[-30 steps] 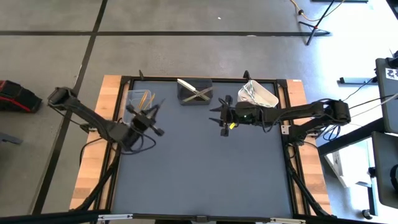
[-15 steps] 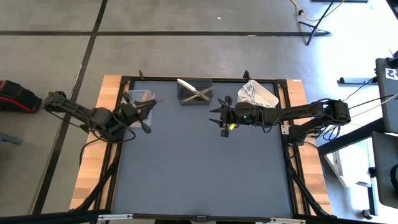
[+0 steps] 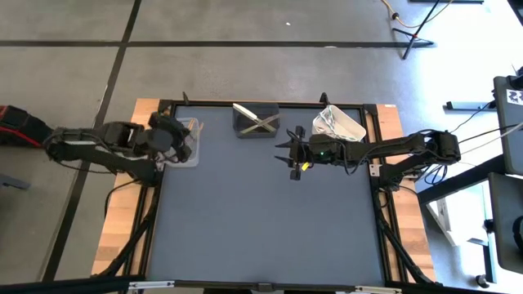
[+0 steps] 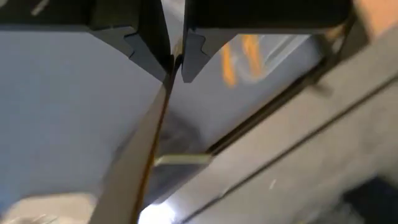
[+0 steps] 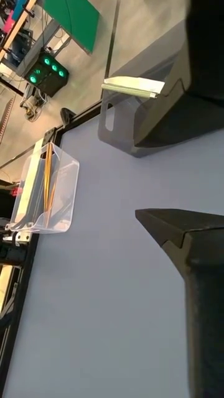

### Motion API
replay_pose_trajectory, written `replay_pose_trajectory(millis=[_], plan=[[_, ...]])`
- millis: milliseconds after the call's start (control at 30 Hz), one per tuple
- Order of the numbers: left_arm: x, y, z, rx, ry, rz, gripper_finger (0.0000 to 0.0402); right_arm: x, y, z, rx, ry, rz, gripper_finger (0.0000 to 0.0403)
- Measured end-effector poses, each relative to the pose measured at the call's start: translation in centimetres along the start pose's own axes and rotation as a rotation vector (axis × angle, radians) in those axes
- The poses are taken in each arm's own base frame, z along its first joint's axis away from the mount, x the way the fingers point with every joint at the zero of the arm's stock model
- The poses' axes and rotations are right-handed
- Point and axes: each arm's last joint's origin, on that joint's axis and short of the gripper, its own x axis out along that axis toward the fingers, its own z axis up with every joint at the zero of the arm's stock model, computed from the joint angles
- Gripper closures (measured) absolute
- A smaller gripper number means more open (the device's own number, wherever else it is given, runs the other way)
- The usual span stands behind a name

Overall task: Sort silverware by color (type)
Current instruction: Put the gold knife into the transparent bin

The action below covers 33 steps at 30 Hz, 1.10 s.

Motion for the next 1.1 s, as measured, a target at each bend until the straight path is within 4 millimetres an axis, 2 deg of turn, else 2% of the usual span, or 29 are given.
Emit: replay_pose_trajectory(millis=[300,500,733,933,1100], plan=[[1.7,2.0,-0.6,-0.08,0.208,0.141,0.0377,0.9,0.3,-0.6,-0.024,0.016,0.005,0.0247],[3.7,2.1,-0.8,-0.109,0.399,0.132,0.0377,1.3,0.4,-0.8,-0.025,0.011,0.003,0.0247],[6.5,2.2,-0.6,-0.08,0.545,0.217,0.0377,1.3,0.4,-0.8,-0.025,0.011,0.002,0.0247],[8.7,1.6,-0.9,-0.07,0.7,0.155,0.0376,1.3,0.4,-0.9,-0.025,0.017,0.004,0.0247],[10.5,1.5,-2.0,-0.038,0.807,0.194,0.0376,1.3,0.4,-0.9,-0.026,0.018,0.005,0.0247]])
